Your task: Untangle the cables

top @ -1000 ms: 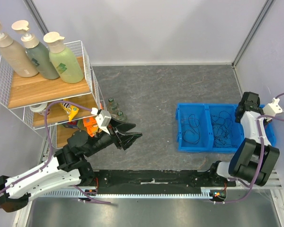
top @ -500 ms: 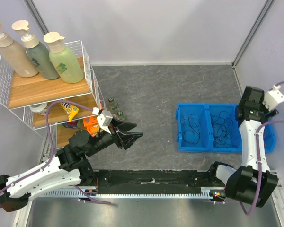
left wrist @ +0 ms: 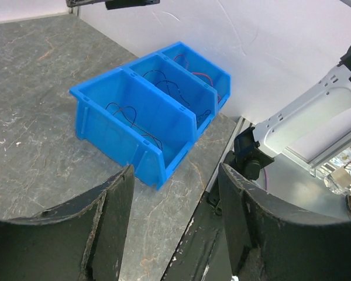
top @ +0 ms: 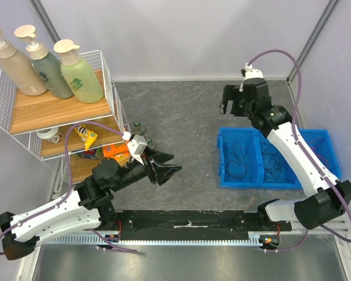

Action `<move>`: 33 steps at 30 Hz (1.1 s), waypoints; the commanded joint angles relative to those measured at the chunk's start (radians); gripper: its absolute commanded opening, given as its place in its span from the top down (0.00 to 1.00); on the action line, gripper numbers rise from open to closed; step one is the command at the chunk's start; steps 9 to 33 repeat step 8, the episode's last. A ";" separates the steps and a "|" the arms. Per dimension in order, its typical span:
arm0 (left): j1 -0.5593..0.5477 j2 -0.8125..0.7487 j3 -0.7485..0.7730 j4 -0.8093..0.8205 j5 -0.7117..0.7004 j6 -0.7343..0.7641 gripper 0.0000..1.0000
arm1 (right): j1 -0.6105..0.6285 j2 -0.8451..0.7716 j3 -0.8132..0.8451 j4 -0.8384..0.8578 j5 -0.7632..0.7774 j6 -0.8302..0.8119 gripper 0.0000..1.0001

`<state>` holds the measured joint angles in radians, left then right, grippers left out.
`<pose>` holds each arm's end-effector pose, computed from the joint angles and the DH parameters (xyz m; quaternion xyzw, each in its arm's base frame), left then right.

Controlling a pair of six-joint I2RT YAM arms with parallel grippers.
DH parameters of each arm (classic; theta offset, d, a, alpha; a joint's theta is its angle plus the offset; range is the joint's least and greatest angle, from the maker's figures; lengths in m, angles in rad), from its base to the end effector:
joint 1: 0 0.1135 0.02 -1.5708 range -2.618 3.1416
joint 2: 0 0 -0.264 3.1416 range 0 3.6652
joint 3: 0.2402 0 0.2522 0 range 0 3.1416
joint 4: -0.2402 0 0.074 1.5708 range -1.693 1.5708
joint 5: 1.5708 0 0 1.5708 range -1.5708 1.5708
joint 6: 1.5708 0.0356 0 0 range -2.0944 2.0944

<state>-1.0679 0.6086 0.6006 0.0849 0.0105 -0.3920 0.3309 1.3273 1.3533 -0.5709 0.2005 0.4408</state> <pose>0.0759 -0.1387 0.3309 0.2289 0.6397 -0.4920 0.5444 0.2792 0.0884 0.3796 0.0967 0.8629 0.1030 0.4852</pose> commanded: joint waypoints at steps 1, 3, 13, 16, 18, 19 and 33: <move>0.002 -0.006 0.051 0.009 0.020 -0.038 0.34 | 0.083 -0.042 0.121 -0.073 -0.043 -0.030 0.02; 0.002 -0.018 0.054 0.007 0.023 -0.042 0.34 | 0.091 -0.077 0.135 -0.076 -0.015 -0.031 0.02; 0.002 -0.041 0.060 0.010 0.016 -0.018 0.33 | 0.094 -0.267 0.063 0.021 -0.010 -0.063 0.02; 0.002 -0.041 0.060 0.010 0.016 -0.018 0.33 | 0.094 -0.267 0.063 0.021 -0.010 -0.063 0.02; 0.002 -0.041 0.060 0.010 0.016 -0.018 0.33 | 0.094 -0.267 0.063 0.021 -0.010 -0.063 0.02; 0.002 -0.041 0.060 0.010 0.016 -0.018 0.33 | 0.094 -0.267 0.063 0.021 -0.010 -0.063 0.02; 0.002 -0.041 0.060 0.010 0.016 -0.018 0.33 | 0.094 -0.267 0.063 0.021 -0.010 -0.063 0.02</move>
